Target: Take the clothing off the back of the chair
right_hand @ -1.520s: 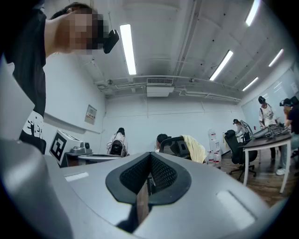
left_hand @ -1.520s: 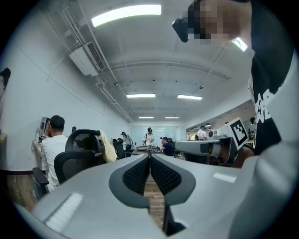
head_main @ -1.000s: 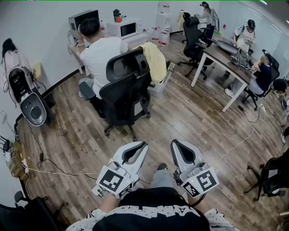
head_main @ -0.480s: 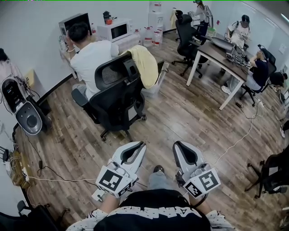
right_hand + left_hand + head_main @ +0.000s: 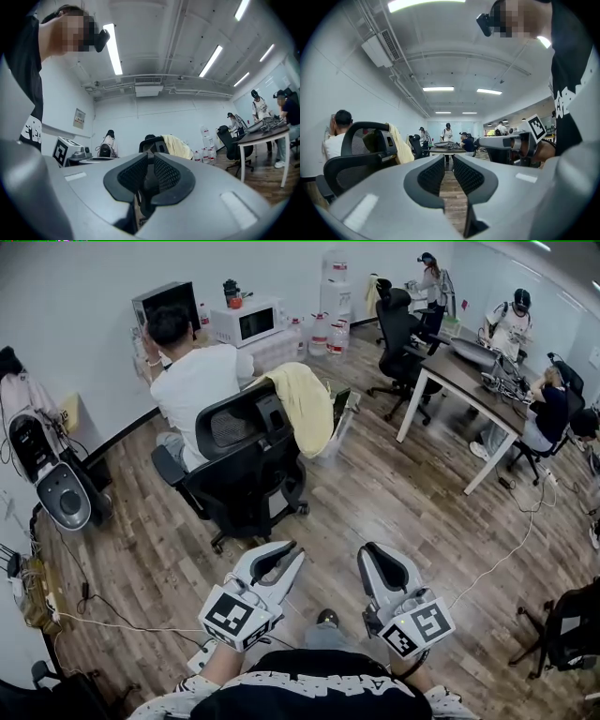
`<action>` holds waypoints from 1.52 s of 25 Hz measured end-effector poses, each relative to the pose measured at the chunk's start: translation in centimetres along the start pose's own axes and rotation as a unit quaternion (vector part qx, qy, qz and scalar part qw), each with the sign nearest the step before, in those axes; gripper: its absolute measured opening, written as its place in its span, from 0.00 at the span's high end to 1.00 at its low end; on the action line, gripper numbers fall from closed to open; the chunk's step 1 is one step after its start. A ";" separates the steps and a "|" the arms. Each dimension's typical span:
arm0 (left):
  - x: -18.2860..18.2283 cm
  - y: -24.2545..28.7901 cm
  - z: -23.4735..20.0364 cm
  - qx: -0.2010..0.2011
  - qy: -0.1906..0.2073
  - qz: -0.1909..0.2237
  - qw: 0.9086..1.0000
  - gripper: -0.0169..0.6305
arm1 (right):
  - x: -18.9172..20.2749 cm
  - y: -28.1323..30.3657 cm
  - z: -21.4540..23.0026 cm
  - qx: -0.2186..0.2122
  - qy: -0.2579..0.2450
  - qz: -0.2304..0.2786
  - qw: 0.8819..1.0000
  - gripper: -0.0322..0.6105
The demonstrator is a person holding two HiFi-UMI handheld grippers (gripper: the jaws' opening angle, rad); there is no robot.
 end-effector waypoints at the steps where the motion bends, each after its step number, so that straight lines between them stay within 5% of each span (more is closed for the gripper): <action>1: -0.1 0.6 -0.4 -0.002 0.002 -0.002 1.000 0.92 | -0.1 0.4 0.5 -0.001 0.003 0.003 1.000 0.86; 15: -0.6 4.5 -4.7 -0.038 -0.003 -0.014 0.999 0.90 | 0.4 5.4 5.5 -0.012 0.017 0.008 1.000 0.83; 38: -1.1 13.5 -5.4 -0.055 0.011 -0.025 0.998 0.86 | 0.8 7.0 14.6 -0.018 0.022 0.001 1.000 0.78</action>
Point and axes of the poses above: the fingertips, and each gripper's own axes: y forward along the fingers, z to its right, x out of its underside, the point moved 6 cm from there along -y, backward along the fingers, and after that the axes turned 6 degrees about -y, right-handed, at the moved point
